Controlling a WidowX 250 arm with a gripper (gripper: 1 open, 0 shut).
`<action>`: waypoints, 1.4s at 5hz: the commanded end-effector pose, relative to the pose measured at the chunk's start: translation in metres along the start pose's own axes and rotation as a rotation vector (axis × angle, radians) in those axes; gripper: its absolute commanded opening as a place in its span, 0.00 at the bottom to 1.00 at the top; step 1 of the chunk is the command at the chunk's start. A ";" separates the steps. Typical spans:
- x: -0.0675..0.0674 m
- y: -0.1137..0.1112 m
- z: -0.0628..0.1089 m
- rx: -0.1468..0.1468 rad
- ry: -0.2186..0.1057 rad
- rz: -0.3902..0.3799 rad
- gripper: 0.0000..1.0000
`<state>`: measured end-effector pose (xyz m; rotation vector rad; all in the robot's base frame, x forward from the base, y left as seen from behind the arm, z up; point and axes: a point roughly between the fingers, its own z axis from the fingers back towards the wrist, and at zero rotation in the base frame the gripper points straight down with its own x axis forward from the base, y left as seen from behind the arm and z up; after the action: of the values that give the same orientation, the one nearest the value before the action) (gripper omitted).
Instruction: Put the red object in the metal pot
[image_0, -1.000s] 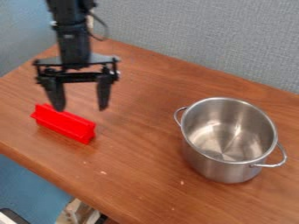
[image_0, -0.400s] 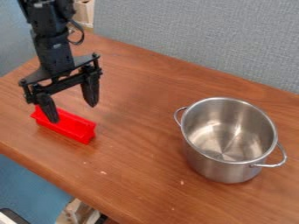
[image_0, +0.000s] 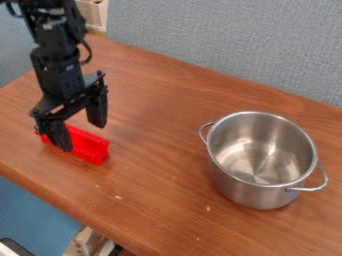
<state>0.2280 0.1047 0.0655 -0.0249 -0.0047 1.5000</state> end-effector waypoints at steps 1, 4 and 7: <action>0.001 -0.006 -0.004 -0.024 -0.038 0.065 1.00; 0.001 -0.018 -0.018 -0.058 -0.092 0.129 1.00; -0.005 -0.019 -0.002 -0.123 -0.165 0.089 1.00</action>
<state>0.2424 0.0988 0.0528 0.0191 -0.1904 1.5887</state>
